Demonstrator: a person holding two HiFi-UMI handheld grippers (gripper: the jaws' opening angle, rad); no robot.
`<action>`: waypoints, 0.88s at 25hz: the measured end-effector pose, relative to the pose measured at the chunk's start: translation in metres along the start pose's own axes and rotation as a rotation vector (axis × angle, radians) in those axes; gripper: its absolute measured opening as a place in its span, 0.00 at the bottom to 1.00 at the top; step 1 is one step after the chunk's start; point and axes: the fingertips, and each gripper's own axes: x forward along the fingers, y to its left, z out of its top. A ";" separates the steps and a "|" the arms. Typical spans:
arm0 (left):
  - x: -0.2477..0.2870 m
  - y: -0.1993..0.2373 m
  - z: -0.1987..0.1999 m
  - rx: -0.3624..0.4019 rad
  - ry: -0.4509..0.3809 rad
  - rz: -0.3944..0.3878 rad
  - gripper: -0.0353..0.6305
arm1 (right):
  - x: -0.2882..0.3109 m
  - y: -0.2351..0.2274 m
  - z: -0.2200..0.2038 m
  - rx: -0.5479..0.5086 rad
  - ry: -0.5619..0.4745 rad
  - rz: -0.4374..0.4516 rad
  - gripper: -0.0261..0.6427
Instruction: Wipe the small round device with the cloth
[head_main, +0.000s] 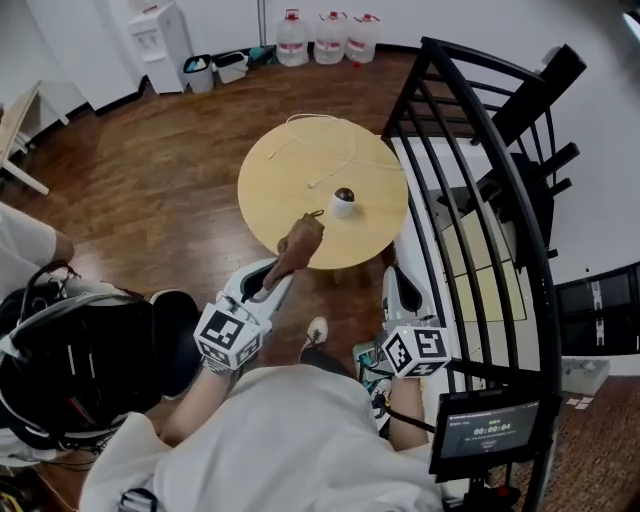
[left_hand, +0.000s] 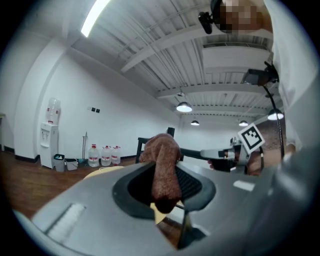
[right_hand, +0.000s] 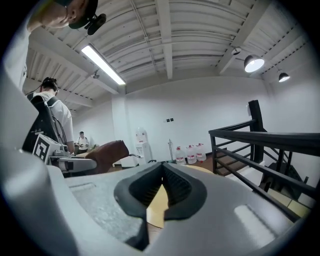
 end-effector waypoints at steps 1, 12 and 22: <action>0.009 0.003 0.002 -0.003 0.006 0.005 0.20 | 0.007 -0.007 0.004 0.005 0.002 0.001 0.04; 0.084 0.027 0.014 0.003 0.048 0.075 0.20 | 0.064 -0.063 0.017 0.037 0.036 0.061 0.04; 0.102 0.054 0.017 0.034 0.070 0.085 0.21 | 0.097 -0.054 0.019 -0.010 0.067 0.102 0.05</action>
